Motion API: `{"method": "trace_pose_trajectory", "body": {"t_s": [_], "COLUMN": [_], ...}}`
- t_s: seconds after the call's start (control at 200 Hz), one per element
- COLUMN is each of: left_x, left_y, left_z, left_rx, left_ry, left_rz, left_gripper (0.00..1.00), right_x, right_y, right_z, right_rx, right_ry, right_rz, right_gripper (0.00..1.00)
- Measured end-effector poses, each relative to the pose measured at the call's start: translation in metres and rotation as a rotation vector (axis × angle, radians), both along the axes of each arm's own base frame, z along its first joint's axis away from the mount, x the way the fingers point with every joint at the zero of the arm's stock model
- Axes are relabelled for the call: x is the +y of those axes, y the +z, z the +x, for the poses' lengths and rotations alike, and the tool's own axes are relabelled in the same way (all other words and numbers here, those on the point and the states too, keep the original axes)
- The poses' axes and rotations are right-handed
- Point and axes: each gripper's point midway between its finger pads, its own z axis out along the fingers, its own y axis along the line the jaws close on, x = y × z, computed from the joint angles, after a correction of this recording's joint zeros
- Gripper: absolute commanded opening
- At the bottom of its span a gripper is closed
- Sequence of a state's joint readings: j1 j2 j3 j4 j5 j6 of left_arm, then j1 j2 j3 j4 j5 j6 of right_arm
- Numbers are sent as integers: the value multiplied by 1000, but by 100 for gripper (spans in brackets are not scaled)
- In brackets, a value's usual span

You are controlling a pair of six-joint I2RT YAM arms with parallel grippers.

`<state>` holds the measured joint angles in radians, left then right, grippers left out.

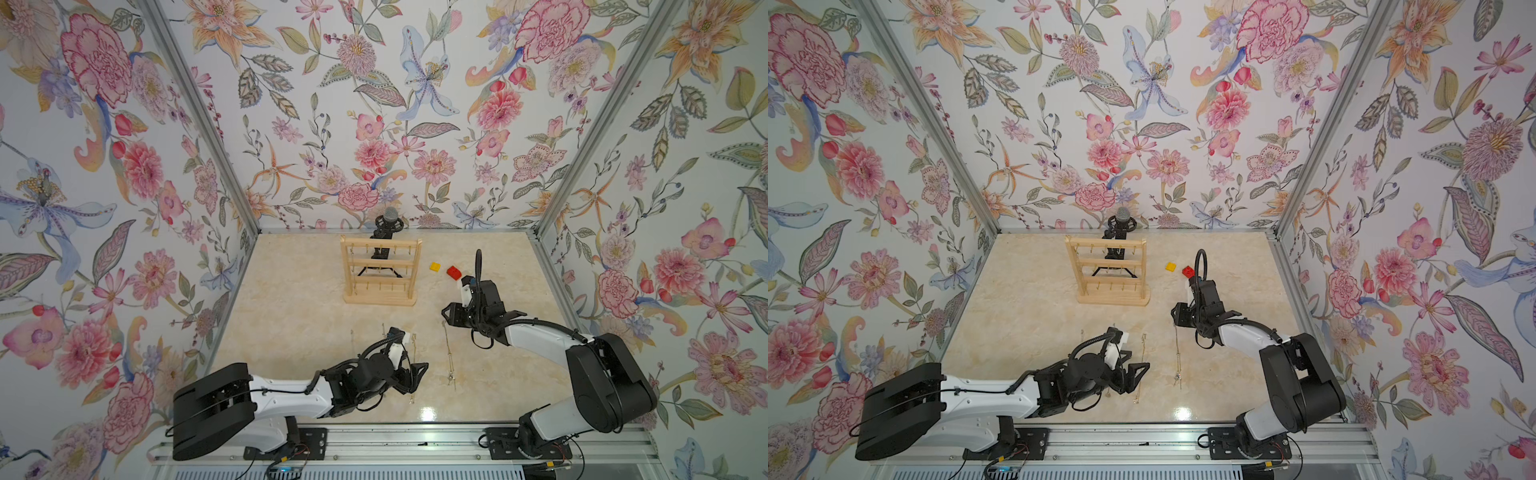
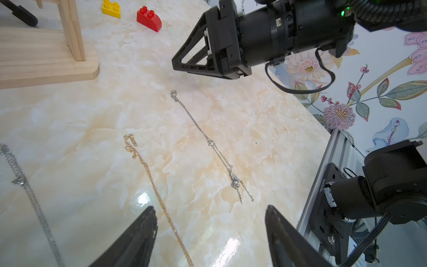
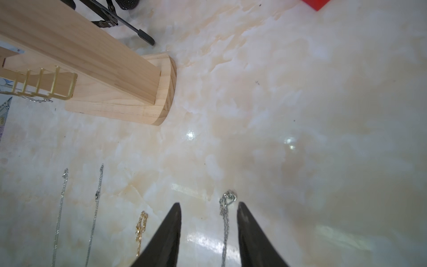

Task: Take the necklace off the jewelry display stand
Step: Place the necklace at the center of the board.

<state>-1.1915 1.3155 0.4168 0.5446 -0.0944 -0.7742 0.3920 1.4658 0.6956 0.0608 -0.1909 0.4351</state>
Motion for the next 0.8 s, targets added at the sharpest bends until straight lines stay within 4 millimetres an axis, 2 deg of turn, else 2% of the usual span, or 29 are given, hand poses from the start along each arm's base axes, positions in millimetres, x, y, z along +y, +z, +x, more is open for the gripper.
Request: {"method": "trace_pose_trajectory", "body": {"t_s": [0.245, 0.345, 0.545, 0.801], "left_x": [3, 5, 8, 6], "left_y": [-1, -1, -4, 3], "left_z": [2, 3, 5, 9], "left_rx": [-5, -5, -3, -13], "left_ry": [17, 22, 43, 61], "left_rz": [8, 14, 34, 33], "left_gripper": [77, 77, 78, 79], "right_x": [-7, -10, -16, -19], "right_y": [50, 65, 71, 77], "right_z": [-10, -18, -32, -50], "right_rx": [-155, -215, -276, -352], "right_ry": [-26, -31, -35, -13], "right_rz": [76, 108, 136, 179], "right_gripper": [48, 50, 51, 54]}}
